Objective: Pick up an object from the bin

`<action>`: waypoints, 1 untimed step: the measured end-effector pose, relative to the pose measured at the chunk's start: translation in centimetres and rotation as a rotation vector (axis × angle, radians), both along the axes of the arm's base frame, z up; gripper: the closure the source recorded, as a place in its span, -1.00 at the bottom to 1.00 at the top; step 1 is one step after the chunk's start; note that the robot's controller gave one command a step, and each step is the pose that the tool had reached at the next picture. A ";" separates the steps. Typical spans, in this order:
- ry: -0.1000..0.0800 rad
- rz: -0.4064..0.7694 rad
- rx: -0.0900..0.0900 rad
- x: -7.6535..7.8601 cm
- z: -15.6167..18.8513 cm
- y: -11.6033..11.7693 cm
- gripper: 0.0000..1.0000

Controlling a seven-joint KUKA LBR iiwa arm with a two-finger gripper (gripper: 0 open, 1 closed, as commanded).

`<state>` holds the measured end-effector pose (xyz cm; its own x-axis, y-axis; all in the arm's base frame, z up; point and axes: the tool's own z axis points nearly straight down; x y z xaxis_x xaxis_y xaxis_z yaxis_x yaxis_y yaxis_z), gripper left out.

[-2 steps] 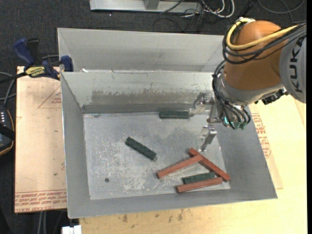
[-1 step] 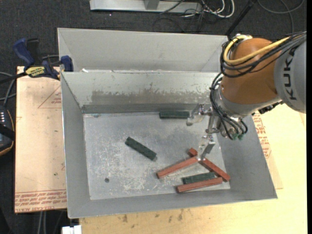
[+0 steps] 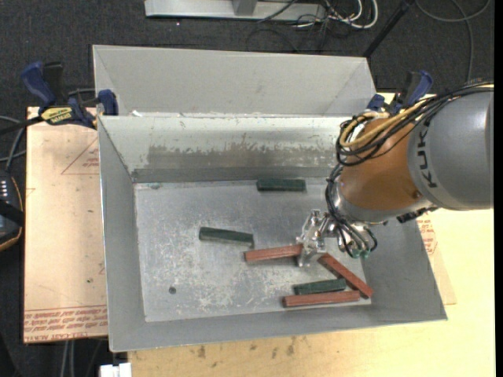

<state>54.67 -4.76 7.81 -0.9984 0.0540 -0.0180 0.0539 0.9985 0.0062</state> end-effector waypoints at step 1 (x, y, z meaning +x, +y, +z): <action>0.000 0.001 0.000 0.0 0.0 0.0 1.00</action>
Offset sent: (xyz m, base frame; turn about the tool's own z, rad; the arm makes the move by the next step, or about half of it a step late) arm 0.0248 0.0097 0.0524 -0.0622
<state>54.68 -4.76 7.81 -0.9984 0.0534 -0.0181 0.0533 0.9986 0.0060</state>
